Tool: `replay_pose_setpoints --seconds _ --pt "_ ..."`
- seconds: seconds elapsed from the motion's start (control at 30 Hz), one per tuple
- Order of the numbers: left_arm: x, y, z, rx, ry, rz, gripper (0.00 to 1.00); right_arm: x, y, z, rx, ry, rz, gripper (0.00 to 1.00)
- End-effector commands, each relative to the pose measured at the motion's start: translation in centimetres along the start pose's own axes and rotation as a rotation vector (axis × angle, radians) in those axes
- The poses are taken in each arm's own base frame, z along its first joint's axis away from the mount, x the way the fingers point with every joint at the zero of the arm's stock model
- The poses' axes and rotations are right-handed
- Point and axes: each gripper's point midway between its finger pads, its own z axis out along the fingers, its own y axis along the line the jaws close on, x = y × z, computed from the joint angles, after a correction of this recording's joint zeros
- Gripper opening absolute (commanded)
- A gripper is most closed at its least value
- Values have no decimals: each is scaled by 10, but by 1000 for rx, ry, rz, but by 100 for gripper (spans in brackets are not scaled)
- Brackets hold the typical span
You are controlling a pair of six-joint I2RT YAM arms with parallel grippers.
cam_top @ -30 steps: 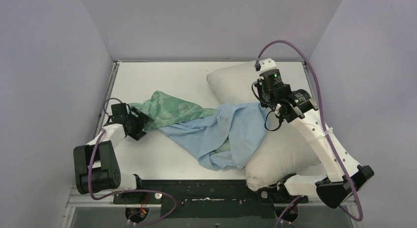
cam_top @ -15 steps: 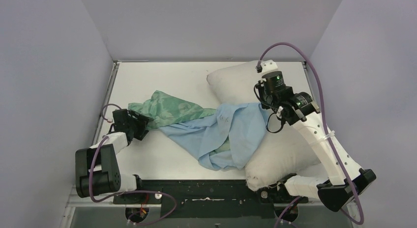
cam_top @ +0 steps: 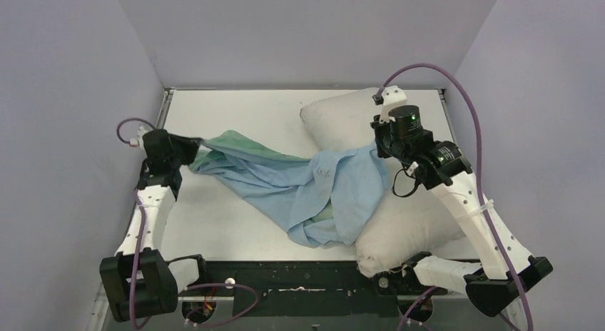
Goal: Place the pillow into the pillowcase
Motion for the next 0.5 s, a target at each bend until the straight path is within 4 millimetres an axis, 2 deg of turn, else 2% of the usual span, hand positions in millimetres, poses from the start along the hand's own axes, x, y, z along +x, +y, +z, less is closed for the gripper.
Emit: replay_pose_setpoints --seconds 0.0,0.07,0.13,0.2,0.23,0.33,0.47 --pt "-102 -144 -78 271 -343 58 0 -75 12 -48 -141 -327 79 0" --pt "-137 -183 -112 308 -463 76 0 -104 13 -77 -193 -474 100 0" --pt "-170 -217 -144 342 -582 90 0 -128 5 -110 -200 -608 129 0" --pt "-196 -244 -172 355 -665 105 0 -144 -4 -145 -205 -713 152 0" --pt "-210 -262 -194 383 -710 112 0 -147 -7 -157 -210 -742 153 0" --pt "-234 -277 -231 367 -811 137 0 -144 6 -187 -322 -794 115 0" --pt "-255 -276 -270 320 -932 132 0 -118 37 -213 -531 -800 35 0"
